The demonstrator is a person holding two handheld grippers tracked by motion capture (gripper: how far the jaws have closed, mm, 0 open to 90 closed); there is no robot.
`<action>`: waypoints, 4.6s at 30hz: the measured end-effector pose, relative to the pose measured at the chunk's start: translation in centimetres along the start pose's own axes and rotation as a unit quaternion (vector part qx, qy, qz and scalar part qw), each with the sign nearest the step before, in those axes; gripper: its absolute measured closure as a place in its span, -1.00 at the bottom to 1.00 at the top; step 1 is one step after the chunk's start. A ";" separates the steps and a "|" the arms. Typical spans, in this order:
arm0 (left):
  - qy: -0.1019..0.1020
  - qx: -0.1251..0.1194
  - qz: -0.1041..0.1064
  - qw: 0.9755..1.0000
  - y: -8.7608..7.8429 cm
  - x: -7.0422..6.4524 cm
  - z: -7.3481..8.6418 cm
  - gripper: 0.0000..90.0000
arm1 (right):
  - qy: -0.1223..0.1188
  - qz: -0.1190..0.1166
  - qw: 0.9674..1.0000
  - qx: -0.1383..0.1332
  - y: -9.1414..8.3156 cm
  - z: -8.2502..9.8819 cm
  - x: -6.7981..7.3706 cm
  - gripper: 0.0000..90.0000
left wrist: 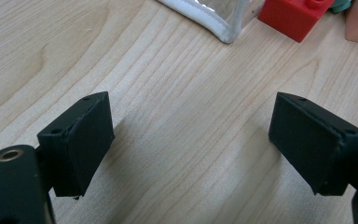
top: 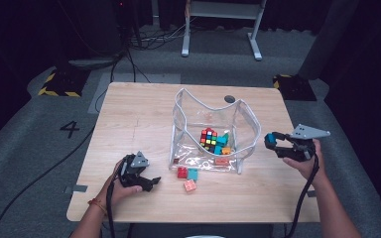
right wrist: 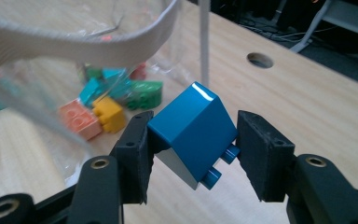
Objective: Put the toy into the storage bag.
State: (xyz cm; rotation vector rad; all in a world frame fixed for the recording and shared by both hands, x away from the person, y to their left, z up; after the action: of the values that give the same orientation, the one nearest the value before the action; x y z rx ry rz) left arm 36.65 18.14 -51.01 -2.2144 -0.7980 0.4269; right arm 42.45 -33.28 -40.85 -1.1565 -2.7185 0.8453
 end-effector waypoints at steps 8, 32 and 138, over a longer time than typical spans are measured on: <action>0.000 0.000 0.000 1.000 0.0 0.0 0.0 -0.69 | 0.006 0.003 1.000 -0.004 0.1 -3.6 -2.6 0.07; 0.000 0.000 0.000 1.000 0.0 0.0 0.0 -0.69 | -0.027 0.008 0.998 -0.052 -0.4 -13.7 -1.9 0.07; 0.000 0.001 0.000 1.000 0.0 0.0 0.0 -0.69 | -0.071 -0.033 0.997 -0.017 -3.0 -9.5 3.4 -0.42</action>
State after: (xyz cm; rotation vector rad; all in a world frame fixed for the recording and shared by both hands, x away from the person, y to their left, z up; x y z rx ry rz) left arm 36.65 18.14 -51.00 -2.2136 -0.7967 0.4270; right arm 40.64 -28.25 -31.82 -1.0438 -2.8790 0.9086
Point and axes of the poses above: each handheld gripper's, and its own axes: y roughly forward along the jaws, z roughly out of its underside, x roughly to its left, the point moved 1 cm from there along y, roughly forward along the jaws, and after that the axes turned 2 degrees about -y, right-handed, at the moved point
